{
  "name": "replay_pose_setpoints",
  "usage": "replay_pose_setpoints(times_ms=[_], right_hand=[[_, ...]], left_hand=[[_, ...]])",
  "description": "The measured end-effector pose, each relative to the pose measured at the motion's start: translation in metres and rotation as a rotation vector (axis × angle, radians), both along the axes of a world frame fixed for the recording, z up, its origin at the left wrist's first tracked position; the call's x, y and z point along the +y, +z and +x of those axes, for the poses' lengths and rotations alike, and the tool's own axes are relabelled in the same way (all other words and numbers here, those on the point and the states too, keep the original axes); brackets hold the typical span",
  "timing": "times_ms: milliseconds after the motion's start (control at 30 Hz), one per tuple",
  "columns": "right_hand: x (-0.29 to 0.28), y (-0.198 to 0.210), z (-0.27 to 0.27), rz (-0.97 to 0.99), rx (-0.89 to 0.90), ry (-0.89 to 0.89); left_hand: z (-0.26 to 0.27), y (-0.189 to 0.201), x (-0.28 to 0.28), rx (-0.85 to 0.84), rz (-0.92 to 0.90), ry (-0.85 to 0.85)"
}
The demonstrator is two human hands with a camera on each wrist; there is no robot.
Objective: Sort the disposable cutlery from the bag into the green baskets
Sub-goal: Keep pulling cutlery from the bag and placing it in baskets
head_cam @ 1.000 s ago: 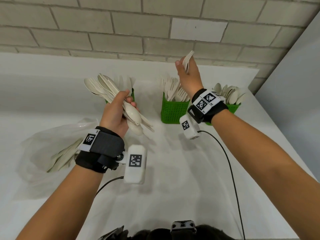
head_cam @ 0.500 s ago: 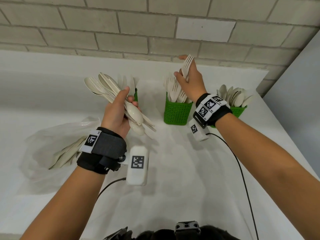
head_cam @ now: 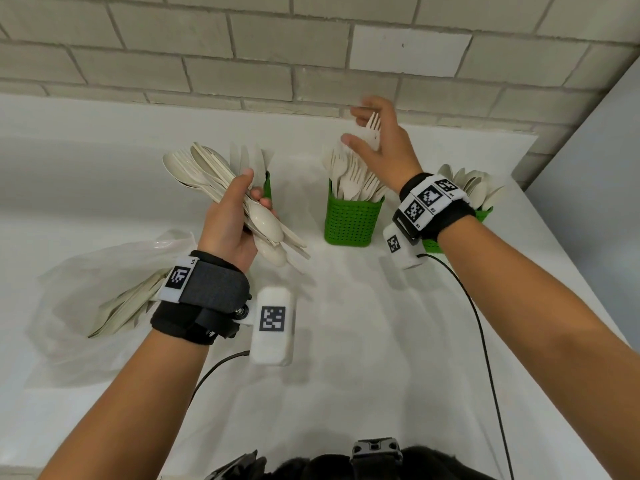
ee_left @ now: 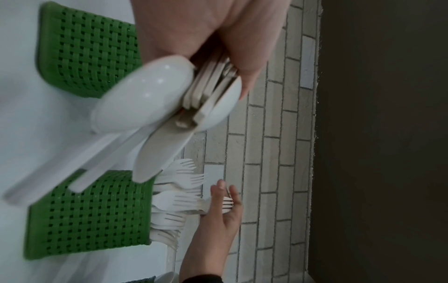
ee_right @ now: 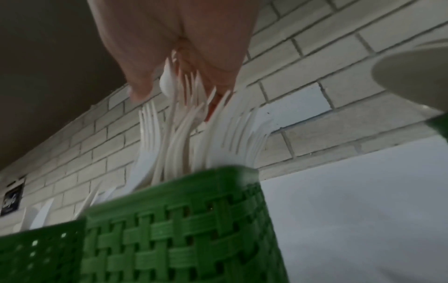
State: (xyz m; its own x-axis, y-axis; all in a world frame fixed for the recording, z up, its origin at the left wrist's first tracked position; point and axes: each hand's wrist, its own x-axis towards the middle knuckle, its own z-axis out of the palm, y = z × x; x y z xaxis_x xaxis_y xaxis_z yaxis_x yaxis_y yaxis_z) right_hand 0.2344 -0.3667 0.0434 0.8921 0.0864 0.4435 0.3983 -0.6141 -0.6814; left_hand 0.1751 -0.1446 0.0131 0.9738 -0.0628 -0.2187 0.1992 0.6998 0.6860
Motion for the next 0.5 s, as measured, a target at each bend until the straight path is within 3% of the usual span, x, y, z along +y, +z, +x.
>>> replay_pose_setpoints(times_ms=[67, 133, 233, 333, 500], right_hand=[[0.002, -0.004, 0.001, -0.185, -0.047, -0.047], [0.004, -0.014, 0.000, -0.320, 0.020, -0.022], [0.000, -0.010, -0.005, -0.339, 0.084, -0.048], [0.007, 0.020, 0.002, -0.301, 0.051, -0.030], [0.029, 0.035, 0.021, -0.721, 0.433, 0.063]], left_hand=[[0.001, -0.001, -0.001, 0.003, -0.002, 0.004], [0.001, -0.001, -0.002, 0.007, -0.004, 0.006], [0.002, -0.003, 0.000, 0.010, -0.017, 0.004], [0.005, -0.003, 0.003, 0.021, -0.029, 0.001], [0.004, -0.003, -0.001, 0.030, -0.001, -0.009]])
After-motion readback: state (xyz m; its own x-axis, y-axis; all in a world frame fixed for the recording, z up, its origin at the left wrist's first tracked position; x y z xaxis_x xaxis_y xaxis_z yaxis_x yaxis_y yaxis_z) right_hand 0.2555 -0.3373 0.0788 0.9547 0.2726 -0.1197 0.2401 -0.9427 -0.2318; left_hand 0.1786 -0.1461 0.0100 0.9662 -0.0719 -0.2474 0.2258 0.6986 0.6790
